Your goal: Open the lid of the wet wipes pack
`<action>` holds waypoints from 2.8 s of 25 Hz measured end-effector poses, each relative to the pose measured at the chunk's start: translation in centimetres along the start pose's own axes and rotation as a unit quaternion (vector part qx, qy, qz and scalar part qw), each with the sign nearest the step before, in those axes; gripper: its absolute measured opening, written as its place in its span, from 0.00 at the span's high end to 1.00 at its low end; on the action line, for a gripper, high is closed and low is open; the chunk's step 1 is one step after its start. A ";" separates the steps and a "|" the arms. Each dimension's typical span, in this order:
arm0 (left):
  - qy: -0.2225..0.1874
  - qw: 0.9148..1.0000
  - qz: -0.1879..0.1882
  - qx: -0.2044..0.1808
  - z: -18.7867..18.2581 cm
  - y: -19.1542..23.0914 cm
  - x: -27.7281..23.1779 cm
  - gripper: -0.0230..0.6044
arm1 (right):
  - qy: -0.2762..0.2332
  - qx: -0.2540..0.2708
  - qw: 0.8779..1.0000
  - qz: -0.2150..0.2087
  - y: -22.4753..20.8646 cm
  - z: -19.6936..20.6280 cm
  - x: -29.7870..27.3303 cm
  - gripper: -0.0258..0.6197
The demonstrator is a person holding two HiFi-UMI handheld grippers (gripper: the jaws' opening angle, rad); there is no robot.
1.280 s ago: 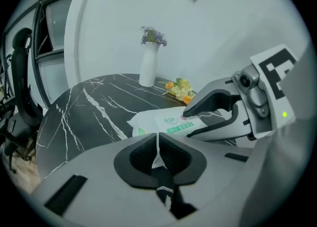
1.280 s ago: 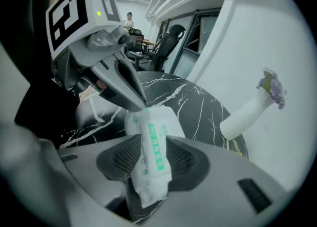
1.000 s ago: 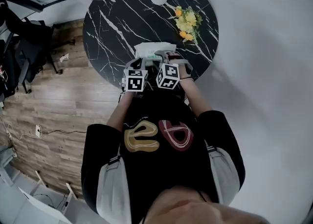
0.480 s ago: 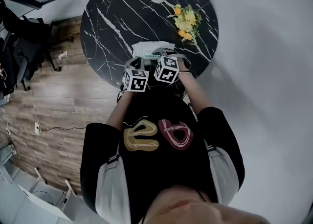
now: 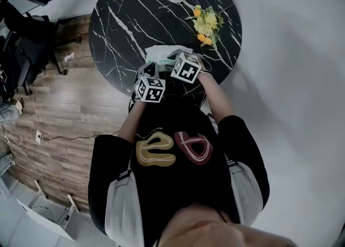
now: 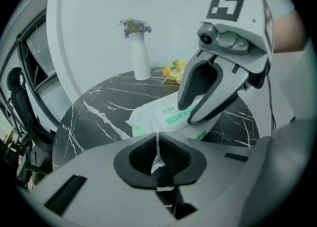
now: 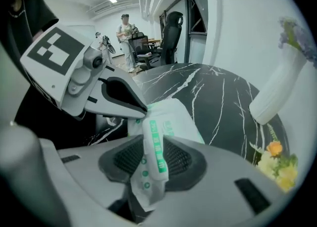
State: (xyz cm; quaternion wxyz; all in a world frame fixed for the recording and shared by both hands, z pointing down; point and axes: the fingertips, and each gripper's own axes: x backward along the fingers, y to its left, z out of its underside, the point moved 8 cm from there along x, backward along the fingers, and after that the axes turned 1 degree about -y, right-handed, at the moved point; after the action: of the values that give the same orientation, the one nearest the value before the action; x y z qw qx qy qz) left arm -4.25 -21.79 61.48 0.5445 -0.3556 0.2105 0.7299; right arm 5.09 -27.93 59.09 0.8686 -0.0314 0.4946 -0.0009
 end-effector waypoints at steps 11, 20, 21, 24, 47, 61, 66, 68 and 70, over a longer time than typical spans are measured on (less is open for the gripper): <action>0.009 1.000 0.006 0.014 -0.1 0.1 -0.1 0.92 | -0.019 -0.043 0.998 -0.039 -0.8 0.4 0.3 0.76; 0.014 0.998 0.024 0.063 0.0 0.7 -0.2 0.92 | -0.029 0.005 0.999 -0.029 -0.2 -0.5 1.8 0.85; 0.013 0.997 0.025 0.066 0.0 0.7 -0.2 0.92 | -0.031 0.010 0.999 -0.026 -0.2 -0.7 2.0 0.86; 0.012 0.997 0.028 0.074 0.0 0.8 -0.3 0.92 | -0.037 0.013 0.999 -0.020 -0.1 -0.8 2.4 0.88; 0.012 0.995 0.045 0.090 0.1 1.1 -0.2 0.92 | -0.102 -0.025 0.994 0.035 -3.3 -1.8 4.6 0.93; 0.006 0.995 0.041 0.095 0.1 1.1 -0.3 0.92 | -0.120 -0.039 0.991 0.038 -5.4 -2.0 4.3 0.93; 0.007 0.995 0.040 0.096 0.1 1.1 -0.3 0.92 | -0.119 -0.047 0.991 0.036 -6.1 -1.9 4.1 0.93; 0.008 0.995 0.039 0.094 0.1 1.1 -0.2 0.92 | -0.119 -0.050 0.991 0.037 -6.4 -1.8 4.1 0.93; 0.008 0.995 0.039 0.093 0.0 1.0 -0.3 0.92 | -0.119 -0.052 0.991 0.038 -6.7 -1.8 3.9 0.93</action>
State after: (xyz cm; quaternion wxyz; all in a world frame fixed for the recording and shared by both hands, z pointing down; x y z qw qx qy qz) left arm -5.20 -22.27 61.61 0.5443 -0.3008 0.2956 0.7252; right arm 5.76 -34.89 55.20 0.9178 -0.0574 0.3880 0.0615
